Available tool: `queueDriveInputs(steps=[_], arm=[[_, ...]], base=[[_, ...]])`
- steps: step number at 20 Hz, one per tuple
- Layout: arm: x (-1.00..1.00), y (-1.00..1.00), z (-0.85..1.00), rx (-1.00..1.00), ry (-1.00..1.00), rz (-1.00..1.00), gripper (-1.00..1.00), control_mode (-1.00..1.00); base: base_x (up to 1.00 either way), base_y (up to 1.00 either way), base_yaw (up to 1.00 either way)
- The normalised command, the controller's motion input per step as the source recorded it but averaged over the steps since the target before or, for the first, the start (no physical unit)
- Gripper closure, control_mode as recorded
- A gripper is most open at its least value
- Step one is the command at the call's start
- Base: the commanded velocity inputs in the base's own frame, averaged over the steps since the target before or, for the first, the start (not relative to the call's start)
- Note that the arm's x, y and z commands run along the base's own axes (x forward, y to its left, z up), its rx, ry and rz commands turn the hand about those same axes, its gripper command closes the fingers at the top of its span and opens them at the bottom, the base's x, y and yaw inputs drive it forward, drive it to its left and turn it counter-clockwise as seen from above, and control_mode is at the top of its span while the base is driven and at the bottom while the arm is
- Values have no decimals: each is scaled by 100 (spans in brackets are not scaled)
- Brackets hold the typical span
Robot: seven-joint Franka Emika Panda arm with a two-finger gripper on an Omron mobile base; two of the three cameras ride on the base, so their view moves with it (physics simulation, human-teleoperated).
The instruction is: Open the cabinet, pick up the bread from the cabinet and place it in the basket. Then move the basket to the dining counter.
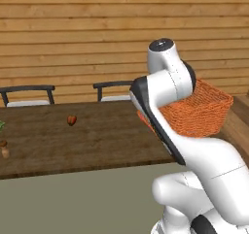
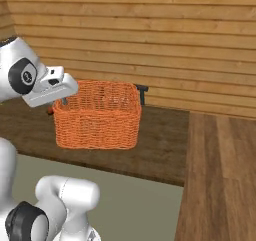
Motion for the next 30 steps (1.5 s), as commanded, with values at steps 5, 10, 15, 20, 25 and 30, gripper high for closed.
queueDriveInputs(steps=[5, 10, 15, 20, 25, 30], arm=[[92, -37, -48, 11, 0, 0, 100, -100], [87, -12, -51, 16, 0, -5, 100, -100], [79, -7, -59, 7, 0, -10, 100, -100], [98, 0, -66, 0, 0, -9, 100, -100], [80, 0, -58, 0, 0, -6, 100, -100], [31, 0, -40, 0, -1, -2, -100, -100]], base=[[0, 0, 0], [0, 0, 0], [0, 0, 0], [0, 0, 0], [0, 0, 0], [0, 0, 0]])
